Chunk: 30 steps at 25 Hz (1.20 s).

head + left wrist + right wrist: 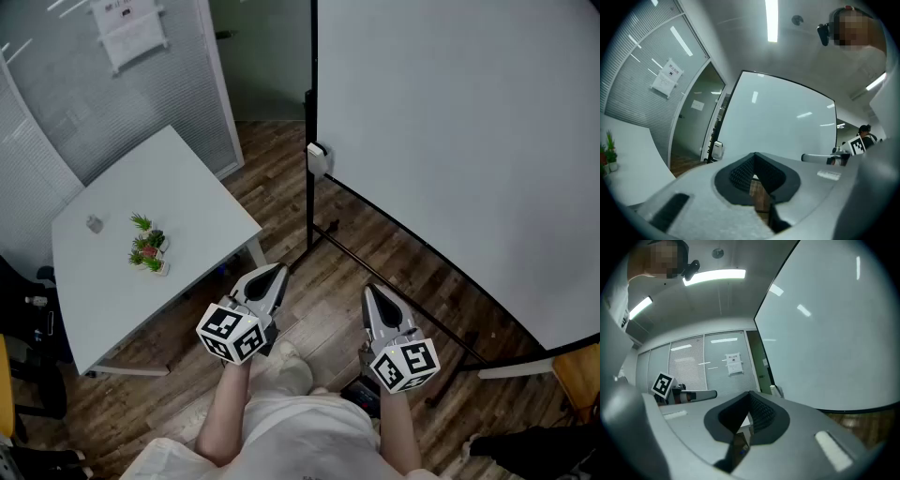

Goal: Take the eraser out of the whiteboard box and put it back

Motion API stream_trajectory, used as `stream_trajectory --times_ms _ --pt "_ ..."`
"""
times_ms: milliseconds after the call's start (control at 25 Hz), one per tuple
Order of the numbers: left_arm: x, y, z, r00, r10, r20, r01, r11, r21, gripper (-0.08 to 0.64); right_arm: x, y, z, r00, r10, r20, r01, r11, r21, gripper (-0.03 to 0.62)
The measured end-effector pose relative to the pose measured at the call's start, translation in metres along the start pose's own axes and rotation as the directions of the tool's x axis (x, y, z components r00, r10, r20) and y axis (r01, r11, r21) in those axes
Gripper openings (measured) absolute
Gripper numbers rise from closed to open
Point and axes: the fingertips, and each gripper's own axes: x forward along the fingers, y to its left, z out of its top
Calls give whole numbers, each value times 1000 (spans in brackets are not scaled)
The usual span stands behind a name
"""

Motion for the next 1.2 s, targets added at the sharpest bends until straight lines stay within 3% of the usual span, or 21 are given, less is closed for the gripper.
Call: stream_trajectory --times_ms 640,680,720,760,840,1000,1200 --pt "-22 1 -6 1000 -3 -23 4 999 54 11 -1 22 -9 1000 0 -21 0 1000 -6 12" --pt "-21 -1 -8 1000 -15 -27 17 998 57 55 0 23 -12 1000 4 -30 -4 1000 -8 13" --pt "-19 -2 -10 999 -25 -35 27 998 57 182 1 24 -15 999 9 -46 -9 1000 -13 57" --pt "-17 -2 -12 999 -28 -45 31 998 56 288 2 25 -18 998 12 -65 -13 1000 -20 163" --pt "-15 -1 -13 999 -21 -49 23 998 52 377 3 24 -22 996 -1 -88 -2 1000 -30 281" --pt "-15 -2 -7 1000 -14 -5 15 999 41 414 -2 17 -19 997 -40 -72 38 999 -32 304" --pt "-17 -3 -6 1000 8 -13 -7 998 56 417 -4 10 -19 996 -35 -77 34 999 -23 307"
